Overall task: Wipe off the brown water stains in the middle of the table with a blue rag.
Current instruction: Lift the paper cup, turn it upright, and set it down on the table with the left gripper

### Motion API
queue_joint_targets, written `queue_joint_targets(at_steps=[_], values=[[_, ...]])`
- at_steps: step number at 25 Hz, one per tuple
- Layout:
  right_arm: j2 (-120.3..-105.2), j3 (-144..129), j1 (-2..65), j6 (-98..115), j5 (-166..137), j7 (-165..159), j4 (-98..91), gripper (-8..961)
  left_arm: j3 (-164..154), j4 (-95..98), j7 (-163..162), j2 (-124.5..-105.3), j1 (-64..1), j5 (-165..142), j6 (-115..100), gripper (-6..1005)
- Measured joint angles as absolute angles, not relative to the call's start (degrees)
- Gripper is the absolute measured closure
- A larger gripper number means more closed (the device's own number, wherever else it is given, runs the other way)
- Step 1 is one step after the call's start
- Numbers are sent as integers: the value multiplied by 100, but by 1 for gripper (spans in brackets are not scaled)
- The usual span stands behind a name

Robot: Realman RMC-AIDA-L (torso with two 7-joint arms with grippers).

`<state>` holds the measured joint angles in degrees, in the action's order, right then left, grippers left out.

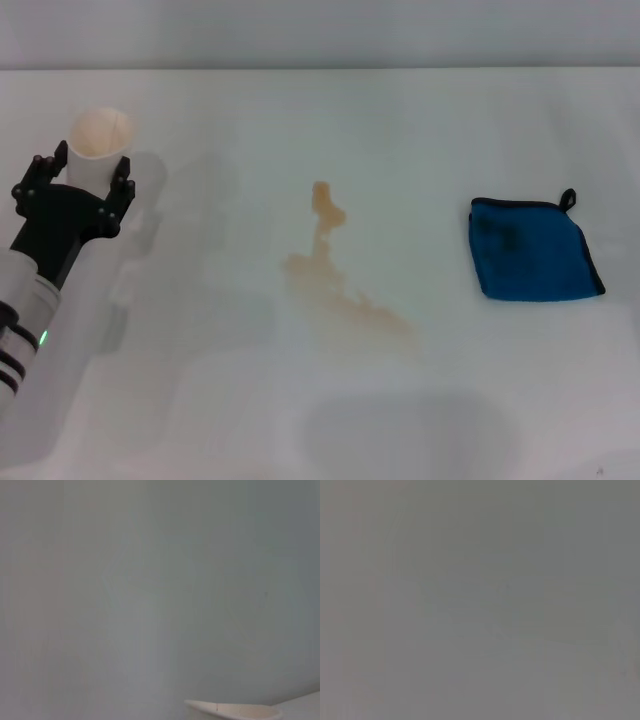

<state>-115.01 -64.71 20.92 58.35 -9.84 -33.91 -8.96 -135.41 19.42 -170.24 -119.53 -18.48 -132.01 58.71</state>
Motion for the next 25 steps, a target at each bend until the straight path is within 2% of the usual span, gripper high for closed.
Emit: queue_joint_targets(at_steps=[25], values=[[-11523, -6468, 2136, 5836, -984, -3394, -879, 207, -13724, 1814, -17000, -11977, -2366, -13026, 4896, 308]])
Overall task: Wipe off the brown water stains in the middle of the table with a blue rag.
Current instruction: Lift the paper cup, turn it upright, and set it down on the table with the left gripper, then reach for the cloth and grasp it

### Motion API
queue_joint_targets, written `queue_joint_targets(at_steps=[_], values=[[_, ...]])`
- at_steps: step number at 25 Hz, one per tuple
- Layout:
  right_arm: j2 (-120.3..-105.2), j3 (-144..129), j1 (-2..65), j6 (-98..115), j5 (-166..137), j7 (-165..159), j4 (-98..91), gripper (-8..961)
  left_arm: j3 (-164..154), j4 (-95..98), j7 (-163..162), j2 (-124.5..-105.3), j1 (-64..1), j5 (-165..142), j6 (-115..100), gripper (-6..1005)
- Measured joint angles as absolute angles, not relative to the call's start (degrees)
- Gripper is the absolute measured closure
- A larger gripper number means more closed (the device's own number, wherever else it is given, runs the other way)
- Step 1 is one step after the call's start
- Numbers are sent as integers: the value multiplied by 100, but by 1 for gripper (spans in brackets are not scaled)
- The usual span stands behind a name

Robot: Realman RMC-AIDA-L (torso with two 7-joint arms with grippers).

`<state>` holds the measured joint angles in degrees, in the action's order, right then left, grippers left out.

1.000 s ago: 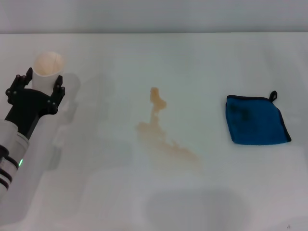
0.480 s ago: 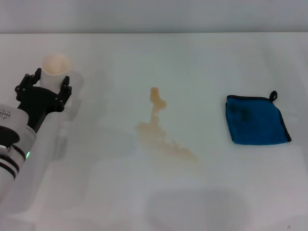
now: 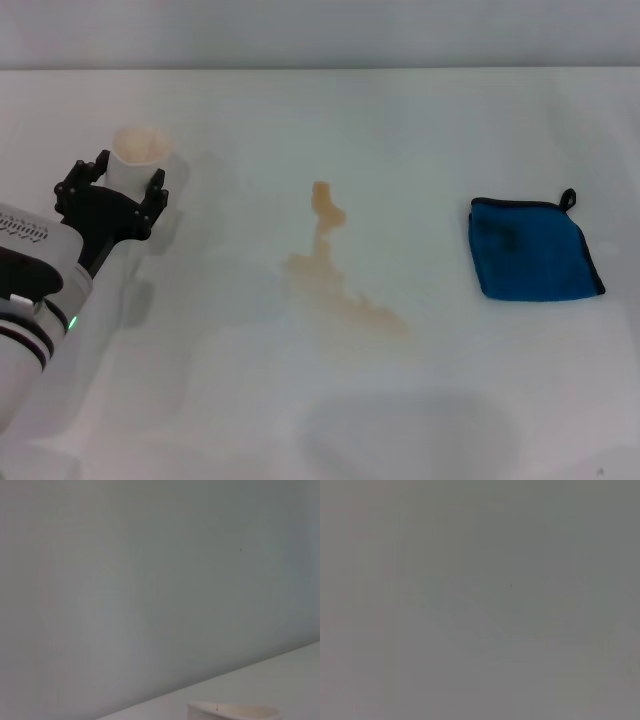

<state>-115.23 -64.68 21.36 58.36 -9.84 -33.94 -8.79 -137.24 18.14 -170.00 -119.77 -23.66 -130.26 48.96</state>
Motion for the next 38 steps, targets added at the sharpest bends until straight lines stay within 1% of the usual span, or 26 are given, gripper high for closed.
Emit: queue_joint_targets(at_steps=[16, 21, 30, 38], values=[[-11522, -6469, 2125, 5836, -984, -3410, -896, 208, -13919, 1852, -17017, -12005, -2116, -13000, 4919, 294], [-11522, -6469, 2118, 5839, -984, -3410, -897, 208, -14082, 2027, -16988, -12001, -1944, -12985, 4971, 123], [-11523, -6469, 2108, 5865, -984, -3408, -896, 208, -14091, 2239, -16992, -11992, -1581, -12821, 5091, 122], [-11522, -6471, 2092, 5881, -1001, -3409, -896, 208, -14413, 2374, -17018, -11978, -1179, -12823, 5700, 123]])
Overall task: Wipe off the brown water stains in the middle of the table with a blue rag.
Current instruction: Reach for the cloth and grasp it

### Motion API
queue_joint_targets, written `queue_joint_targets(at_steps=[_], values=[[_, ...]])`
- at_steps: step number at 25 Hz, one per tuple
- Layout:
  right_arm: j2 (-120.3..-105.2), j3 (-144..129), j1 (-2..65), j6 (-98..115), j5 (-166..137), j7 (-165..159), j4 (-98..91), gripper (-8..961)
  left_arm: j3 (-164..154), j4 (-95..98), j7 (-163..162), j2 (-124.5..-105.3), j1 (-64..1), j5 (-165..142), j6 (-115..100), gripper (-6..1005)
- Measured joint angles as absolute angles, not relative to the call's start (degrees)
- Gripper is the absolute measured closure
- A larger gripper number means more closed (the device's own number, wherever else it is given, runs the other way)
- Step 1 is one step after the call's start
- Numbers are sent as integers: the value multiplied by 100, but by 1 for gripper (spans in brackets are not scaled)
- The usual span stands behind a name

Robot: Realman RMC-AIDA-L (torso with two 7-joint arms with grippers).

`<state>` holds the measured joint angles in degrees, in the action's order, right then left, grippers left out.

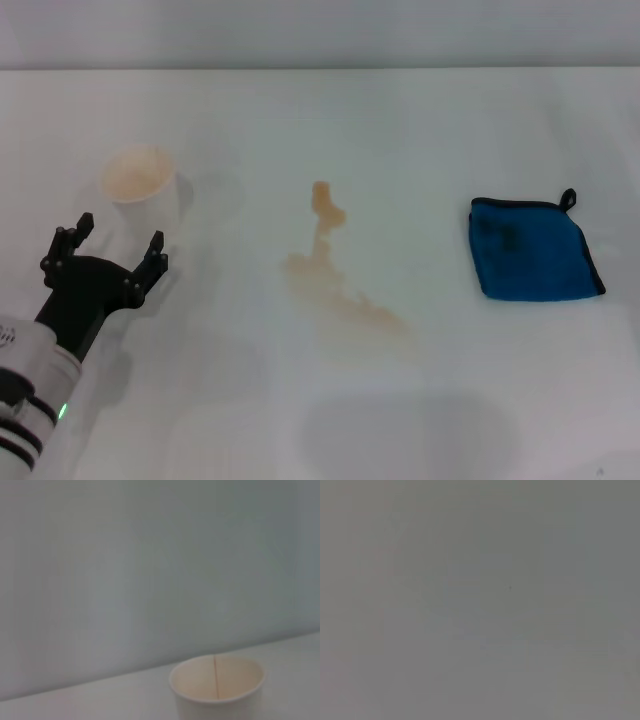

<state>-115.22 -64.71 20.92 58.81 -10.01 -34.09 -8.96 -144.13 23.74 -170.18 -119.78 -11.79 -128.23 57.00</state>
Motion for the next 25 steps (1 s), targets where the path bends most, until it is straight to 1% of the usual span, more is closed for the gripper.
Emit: queue_joint_targets(at_steps=[3, 6, 10, 11, 14, 17, 19, 21, 25], values=[[-11522, -6488, 2089, 5895, -1011, -3440, -896, 208, -14474, 2539, -17025, -11986, -928, -12777, 5933, 123], [-11521, -6541, 2061, 5954, -1045, -3634, -896, 208, -14477, 2862, -17051, -11985, -546, -12509, 6241, 122], [-11492, -6891, 2009, 6245, -1074, -3919, -898, 208, -14508, 3143, -17227, -11979, -109, -12166, 6875, 127], [-11469, -7049, 1993, 6329, -1098, -3984, -918, 208, -14541, 3175, -17246, -11976, -43, -12051, 7022, 129], [-11338, -7571, 1887, 6464, -1383, -4404, -1188, 208, -14759, 3202, -17253, -11963, 60, -11665, 7486, 134], [-11117, -7919, 1768, 6471, -2139, -5234, -1717, 208, -14960, 3174, -17253, -11930, 69, -11449, 7852, 136], [-10920, -8003, 1730, 6471, -2874, -5933, -2121, 208, -15025, 3168, -17253, -11918, 76, -11419, 7976, 137], [-10682, -8015, 1740, 6468, -3909, -6877, -2623, 208, -15051, 3161, -17253, -11918, 81, -11416, 8002, 138], [-10323, -7994, 1999, 6525, -5936, -8563, -3420, 208, -15105, 3154, -17253, -11927, 92, -11409, 7972, 138]])
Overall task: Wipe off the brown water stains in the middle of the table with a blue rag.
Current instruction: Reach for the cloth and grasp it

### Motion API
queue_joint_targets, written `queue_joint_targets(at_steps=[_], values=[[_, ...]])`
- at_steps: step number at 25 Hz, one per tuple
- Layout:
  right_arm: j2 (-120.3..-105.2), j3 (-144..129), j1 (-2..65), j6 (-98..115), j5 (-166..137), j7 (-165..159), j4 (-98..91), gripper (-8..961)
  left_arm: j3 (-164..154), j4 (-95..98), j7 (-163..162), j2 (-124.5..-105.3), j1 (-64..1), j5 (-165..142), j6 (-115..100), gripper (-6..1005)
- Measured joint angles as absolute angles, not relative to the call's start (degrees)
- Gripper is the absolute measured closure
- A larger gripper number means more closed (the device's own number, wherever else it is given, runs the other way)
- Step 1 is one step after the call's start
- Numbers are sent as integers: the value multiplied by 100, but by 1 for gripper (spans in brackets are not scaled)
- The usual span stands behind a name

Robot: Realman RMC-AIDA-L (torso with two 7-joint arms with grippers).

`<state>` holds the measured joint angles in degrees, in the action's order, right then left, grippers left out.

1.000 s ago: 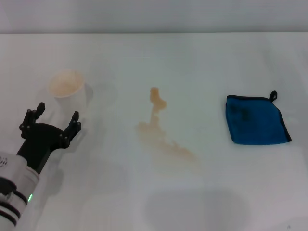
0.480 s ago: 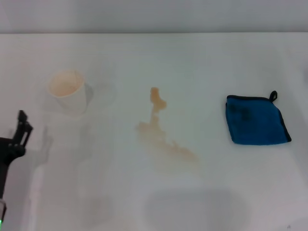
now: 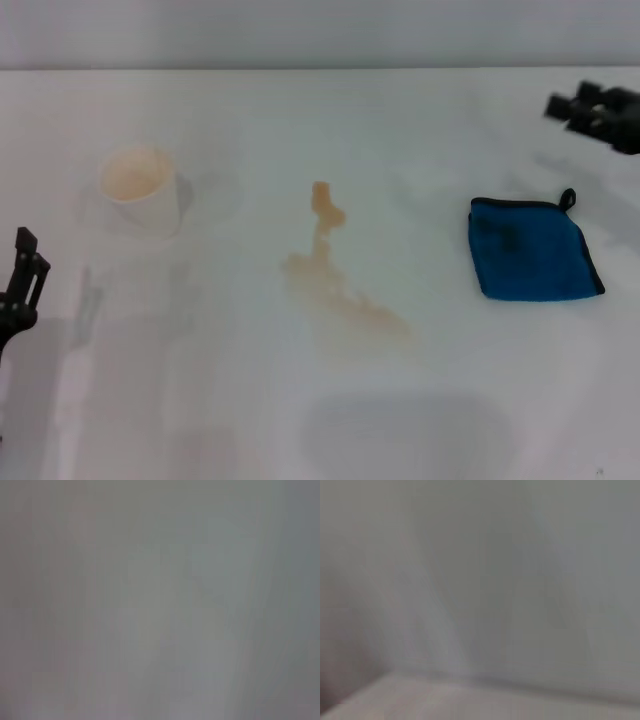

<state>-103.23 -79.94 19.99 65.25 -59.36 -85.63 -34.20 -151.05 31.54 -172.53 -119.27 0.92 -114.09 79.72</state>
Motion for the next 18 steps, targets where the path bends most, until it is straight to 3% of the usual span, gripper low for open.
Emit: queue_joint_targets(at_steps=[1, 6, 14, 18], values=[[-10211, -7988, 2253, 6659, -6894, -9341, -3652, 208, -15134, 3151, -17253, -11927, 92, -11408, 7971, 138], [-10122, -7985, 2945, 7079, -8679, -10515, -3811, 207, -15226, 3120, -17253, -11925, 80, -11405, 7970, 138], [-10192, -7973, 3366, 7687, -10546, -11721, -4703, 209, -15353, 3111, -17253, -11932, 47, -11399, 7986, 137], [-10312, -7970, 3566, 7818, -11301, -12039, -5003, 209, -15364, 3104, -17253, -11933, 49, -11399, 8005, 137]])
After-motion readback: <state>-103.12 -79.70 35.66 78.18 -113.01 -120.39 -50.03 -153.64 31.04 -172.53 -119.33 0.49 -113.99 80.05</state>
